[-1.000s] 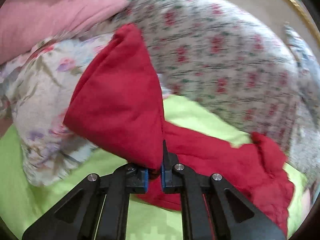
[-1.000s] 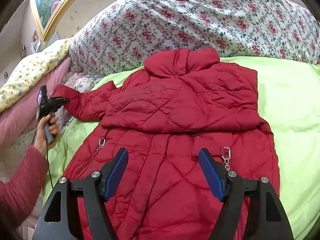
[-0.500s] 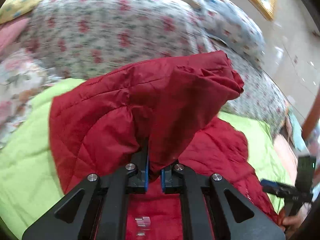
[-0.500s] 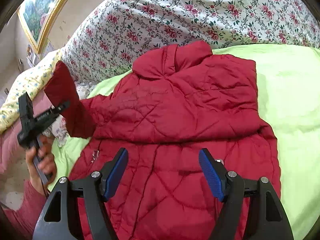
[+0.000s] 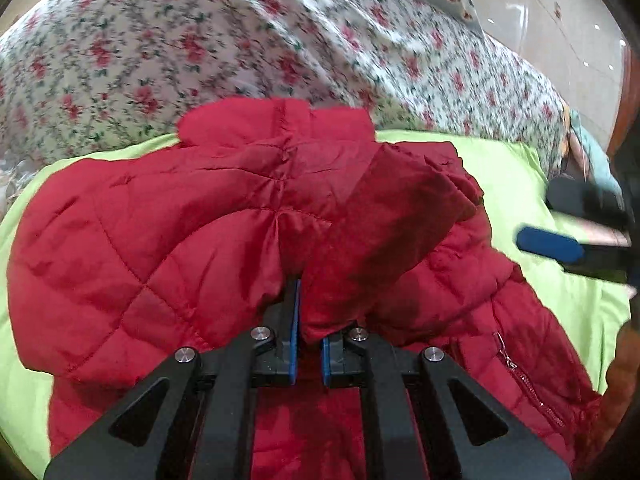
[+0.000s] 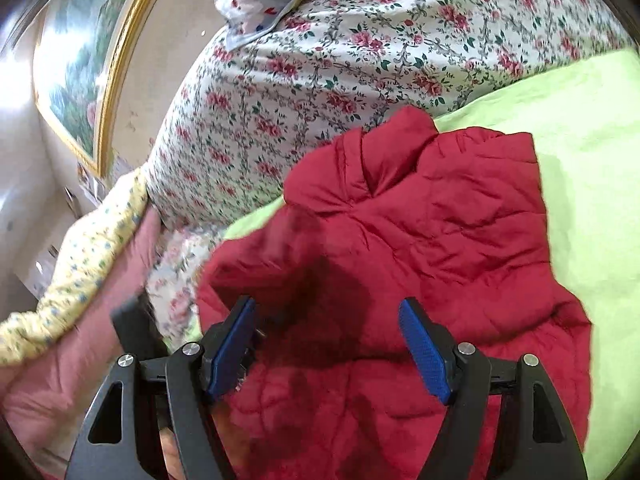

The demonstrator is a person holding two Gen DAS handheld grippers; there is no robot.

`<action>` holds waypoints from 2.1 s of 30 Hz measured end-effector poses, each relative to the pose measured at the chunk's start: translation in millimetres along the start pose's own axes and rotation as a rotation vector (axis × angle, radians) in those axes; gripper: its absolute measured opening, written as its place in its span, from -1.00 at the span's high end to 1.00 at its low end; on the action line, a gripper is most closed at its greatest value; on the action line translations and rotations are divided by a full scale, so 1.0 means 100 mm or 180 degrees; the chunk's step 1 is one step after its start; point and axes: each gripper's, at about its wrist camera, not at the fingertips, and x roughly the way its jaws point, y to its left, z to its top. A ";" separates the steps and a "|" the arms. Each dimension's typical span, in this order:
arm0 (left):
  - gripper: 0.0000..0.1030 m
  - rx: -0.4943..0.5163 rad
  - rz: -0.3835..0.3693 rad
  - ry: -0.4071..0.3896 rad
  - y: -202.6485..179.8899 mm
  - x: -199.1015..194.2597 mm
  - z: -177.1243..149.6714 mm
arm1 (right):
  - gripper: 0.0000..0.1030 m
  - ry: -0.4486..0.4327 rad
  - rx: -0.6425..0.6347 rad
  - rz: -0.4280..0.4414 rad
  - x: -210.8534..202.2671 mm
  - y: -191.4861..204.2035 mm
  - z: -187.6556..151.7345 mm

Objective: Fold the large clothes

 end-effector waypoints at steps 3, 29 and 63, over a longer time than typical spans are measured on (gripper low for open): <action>0.89 0.0106 -0.0006 0.0024 -0.12 0.03 -0.04 | -0.47 0.0010 0.0315 0.0168 0.15 -0.16 0.09; 0.35 -0.0337 -0.0130 0.0019 0.65 -0.33 0.07 | 0.84 -0.0021 0.0014 -0.0461 0.25 -0.35 0.39; 0.35 -0.0654 0.0269 0.0464 1.20 0.23 0.03 | 0.05 0.0369 -0.1076 -0.1582 0.98 -0.18 -0.15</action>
